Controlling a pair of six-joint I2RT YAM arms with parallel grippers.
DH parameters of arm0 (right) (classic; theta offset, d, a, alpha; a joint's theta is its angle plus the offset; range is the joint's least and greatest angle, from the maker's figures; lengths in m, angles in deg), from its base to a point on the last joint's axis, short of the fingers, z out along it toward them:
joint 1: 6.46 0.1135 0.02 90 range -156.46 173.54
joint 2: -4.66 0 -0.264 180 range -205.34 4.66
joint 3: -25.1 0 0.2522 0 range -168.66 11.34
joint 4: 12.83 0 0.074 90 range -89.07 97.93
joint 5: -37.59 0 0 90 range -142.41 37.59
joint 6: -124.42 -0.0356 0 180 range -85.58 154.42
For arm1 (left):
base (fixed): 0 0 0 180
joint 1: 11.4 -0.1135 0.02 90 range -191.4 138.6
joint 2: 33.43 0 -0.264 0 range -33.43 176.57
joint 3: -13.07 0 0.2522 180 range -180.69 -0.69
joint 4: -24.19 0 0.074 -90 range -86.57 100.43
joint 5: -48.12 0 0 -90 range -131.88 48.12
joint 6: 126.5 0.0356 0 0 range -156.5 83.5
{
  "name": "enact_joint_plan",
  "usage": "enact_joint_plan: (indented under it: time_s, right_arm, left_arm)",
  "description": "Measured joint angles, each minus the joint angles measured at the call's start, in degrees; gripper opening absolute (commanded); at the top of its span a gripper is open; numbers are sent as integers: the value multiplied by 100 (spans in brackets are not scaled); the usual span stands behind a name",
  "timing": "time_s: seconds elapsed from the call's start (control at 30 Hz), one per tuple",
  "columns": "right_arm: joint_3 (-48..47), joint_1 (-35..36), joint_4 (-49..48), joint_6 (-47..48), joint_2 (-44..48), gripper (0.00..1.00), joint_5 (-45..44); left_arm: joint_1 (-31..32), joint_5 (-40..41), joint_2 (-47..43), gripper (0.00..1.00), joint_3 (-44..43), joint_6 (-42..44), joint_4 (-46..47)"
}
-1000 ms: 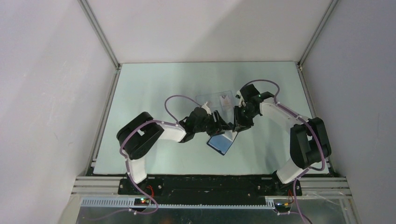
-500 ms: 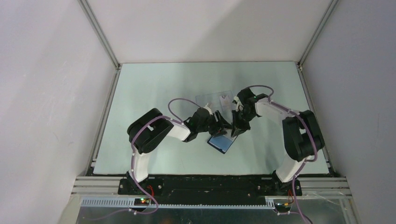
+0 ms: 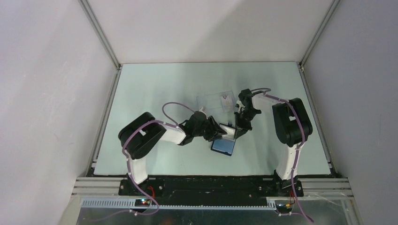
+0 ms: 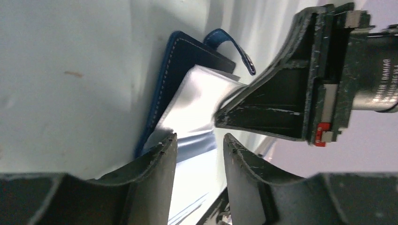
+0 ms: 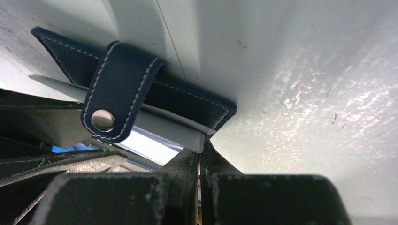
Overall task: Put the credit cards into the card holder
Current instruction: Open the card holder at the center of the board.
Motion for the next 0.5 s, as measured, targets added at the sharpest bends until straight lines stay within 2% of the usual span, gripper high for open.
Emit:
enact_joint_plan:
  time_s: [0.13,0.27,0.4,0.5]
  right_arm:
    - [-39,0,48,4,-37,0,0]
    - [-46,39,57,13,-39,0,0]
    - [-50,50,57,50,-39,1,28]
    - [-50,50,44,66,-31,1,96]
  left_arm:
    - [52,234,-291,46,-317,376,-1228]
    - [221,509,-234,41,-1185,977,-2719]
    - [437,710,35,26,-1910,1513,-3742]
    - [588,855,92,16,-2146,1781,-4232]
